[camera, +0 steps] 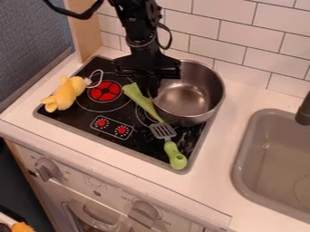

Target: Move the silver pot to the left upper corner of the stove

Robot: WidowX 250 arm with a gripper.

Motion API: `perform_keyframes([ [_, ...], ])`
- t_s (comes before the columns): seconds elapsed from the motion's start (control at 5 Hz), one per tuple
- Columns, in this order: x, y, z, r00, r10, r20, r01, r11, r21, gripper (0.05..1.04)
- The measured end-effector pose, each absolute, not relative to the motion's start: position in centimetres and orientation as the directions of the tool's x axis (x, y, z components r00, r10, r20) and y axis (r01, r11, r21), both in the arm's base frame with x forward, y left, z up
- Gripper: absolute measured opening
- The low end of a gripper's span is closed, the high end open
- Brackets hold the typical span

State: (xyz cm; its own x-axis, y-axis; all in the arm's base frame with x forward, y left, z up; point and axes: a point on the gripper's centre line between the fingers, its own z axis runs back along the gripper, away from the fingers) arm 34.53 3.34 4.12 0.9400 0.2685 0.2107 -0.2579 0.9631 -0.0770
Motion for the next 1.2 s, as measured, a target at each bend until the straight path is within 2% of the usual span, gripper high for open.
perform_keyframes([
  [0.4,34.3,5.0,6.8,0.921,0.301,0.248,-0.270,0.951,-0.152,0.073],
  [0.6,34.5,7.8,7.8,0.893,0.356,0.275,-0.314,0.931,-0.187,0.073],
  [1.0,35.1,14.3,9.3,0.844,0.432,0.319,-0.389,0.901,-0.193,0.072],
  [1.2,35.3,17.4,8.3,0.827,0.477,0.298,-0.441,0.878,-0.185,0.072],
])
